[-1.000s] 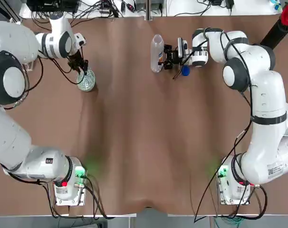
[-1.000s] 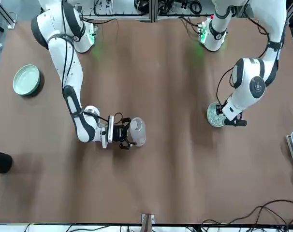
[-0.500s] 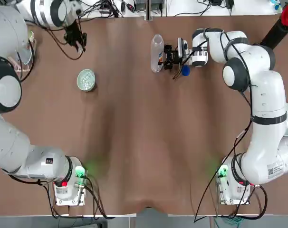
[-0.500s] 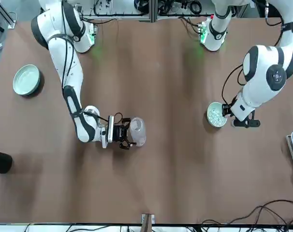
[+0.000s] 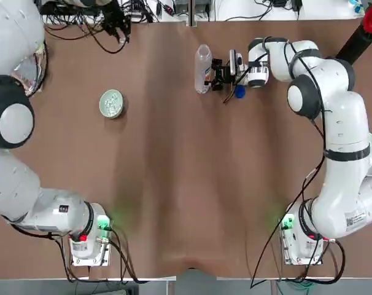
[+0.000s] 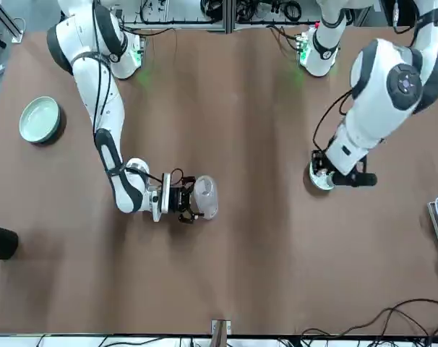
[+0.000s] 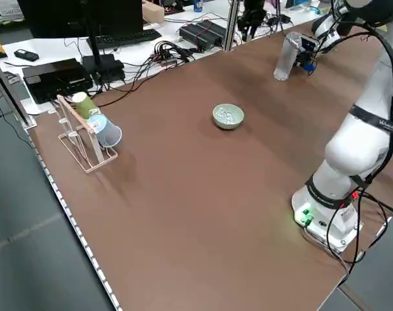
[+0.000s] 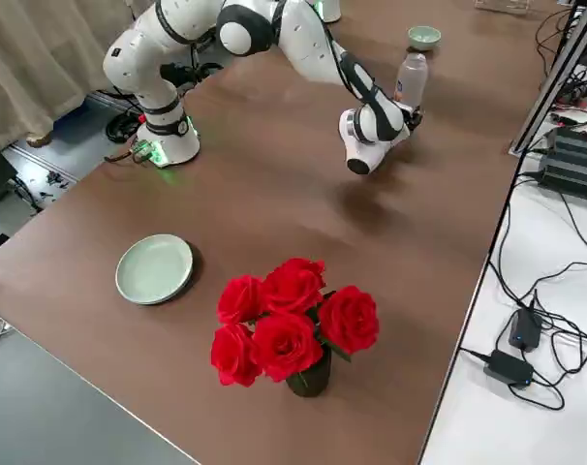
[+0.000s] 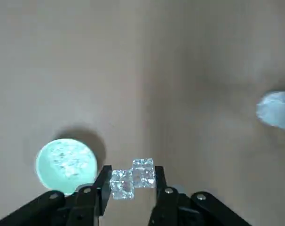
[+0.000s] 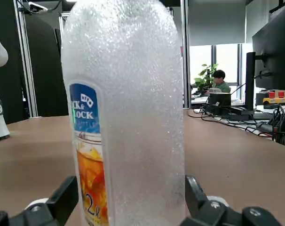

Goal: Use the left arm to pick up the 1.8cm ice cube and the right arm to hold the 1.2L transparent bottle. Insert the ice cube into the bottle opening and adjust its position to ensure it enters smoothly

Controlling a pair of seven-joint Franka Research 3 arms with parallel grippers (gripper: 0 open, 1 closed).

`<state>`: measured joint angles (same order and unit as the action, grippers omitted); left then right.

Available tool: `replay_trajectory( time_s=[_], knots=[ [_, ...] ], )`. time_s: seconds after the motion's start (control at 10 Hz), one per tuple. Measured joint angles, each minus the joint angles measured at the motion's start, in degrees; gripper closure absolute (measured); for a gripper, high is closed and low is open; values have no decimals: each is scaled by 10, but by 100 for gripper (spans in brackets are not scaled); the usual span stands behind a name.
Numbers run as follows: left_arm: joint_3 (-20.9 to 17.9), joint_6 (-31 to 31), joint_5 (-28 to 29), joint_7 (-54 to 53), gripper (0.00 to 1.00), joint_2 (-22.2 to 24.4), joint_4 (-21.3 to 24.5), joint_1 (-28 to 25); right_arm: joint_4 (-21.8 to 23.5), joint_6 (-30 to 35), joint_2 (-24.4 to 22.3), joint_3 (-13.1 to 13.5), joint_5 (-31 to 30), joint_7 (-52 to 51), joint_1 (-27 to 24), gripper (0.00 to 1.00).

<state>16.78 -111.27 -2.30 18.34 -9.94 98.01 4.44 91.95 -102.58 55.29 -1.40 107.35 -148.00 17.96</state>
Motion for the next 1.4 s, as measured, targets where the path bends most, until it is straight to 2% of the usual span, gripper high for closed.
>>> replay_trajectory(
  time_s=[0.3,0.7,0.8,1.1,1.3,1.4],
  knots=[
    [21,0,-6,118,59,-50,-76,66,0,0,0,0,1,-1,0,0],
    [15,-8,-9,267,59,-177,-220,172,-1,0,1,0,3,-7,0,0],
    [-2,-27,-9,292,59,-206,-245,205,-1,0,1,0,3,-8,0,0],
    [-98,-69,-9,342,59,-264,-304,320,-1,0,1,0,3,-8,0,0],
    [-112,-74,-9,362,59,-288,-357,344,-1,0,1,0,3,-9,0,0],
    [-112,-77,-9,364,59,-295,-368,345,-1,0,1,0,3,-9,0,0]
  ],
)
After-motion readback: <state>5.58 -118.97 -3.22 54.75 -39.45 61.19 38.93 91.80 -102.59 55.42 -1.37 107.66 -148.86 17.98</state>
